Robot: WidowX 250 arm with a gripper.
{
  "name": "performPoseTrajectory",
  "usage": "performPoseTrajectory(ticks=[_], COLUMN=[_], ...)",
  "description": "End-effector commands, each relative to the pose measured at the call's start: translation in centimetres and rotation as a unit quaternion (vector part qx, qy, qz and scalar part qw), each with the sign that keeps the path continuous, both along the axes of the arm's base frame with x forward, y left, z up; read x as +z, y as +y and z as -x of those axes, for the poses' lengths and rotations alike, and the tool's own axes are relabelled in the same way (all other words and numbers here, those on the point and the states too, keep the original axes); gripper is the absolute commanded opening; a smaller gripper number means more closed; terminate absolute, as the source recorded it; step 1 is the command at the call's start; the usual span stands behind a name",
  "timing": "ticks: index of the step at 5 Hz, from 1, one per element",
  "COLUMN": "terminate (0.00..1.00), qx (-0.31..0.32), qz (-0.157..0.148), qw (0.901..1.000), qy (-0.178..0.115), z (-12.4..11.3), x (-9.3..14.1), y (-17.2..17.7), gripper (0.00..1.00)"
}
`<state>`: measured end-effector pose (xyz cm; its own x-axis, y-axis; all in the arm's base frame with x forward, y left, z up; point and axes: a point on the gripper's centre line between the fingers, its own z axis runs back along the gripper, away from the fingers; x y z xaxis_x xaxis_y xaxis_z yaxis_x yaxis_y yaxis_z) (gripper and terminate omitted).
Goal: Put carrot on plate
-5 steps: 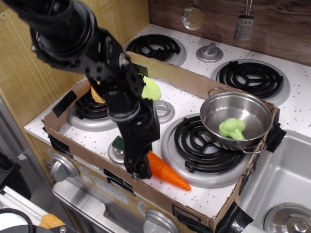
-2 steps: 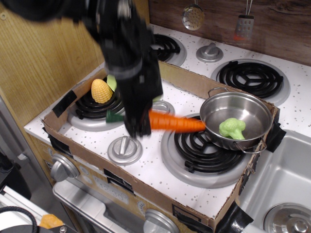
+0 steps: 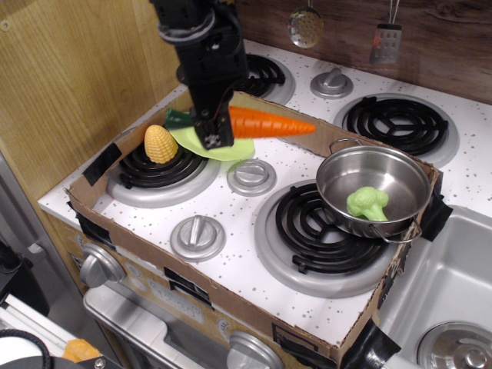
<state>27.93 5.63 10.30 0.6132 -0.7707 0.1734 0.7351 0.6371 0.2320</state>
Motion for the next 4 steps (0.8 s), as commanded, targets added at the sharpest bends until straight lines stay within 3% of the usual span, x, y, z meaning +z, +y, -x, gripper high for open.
performPoseTrajectory(ticks=[1, 2, 4], terminate=[0.0, 0.0, 0.0], qx=[-0.068, -0.091, -0.114], qz=[-0.019, -0.028, -0.03], qw=[0.9956, 0.9948, 0.9929], qy=[-0.062, -0.036, -0.017], z=[-4.7, -6.9, -8.5], x=[-1.0, -2.7, -4.4], y=[4.1, 5.8, 6.7], gripper=[0.0, 0.0, 0.0])
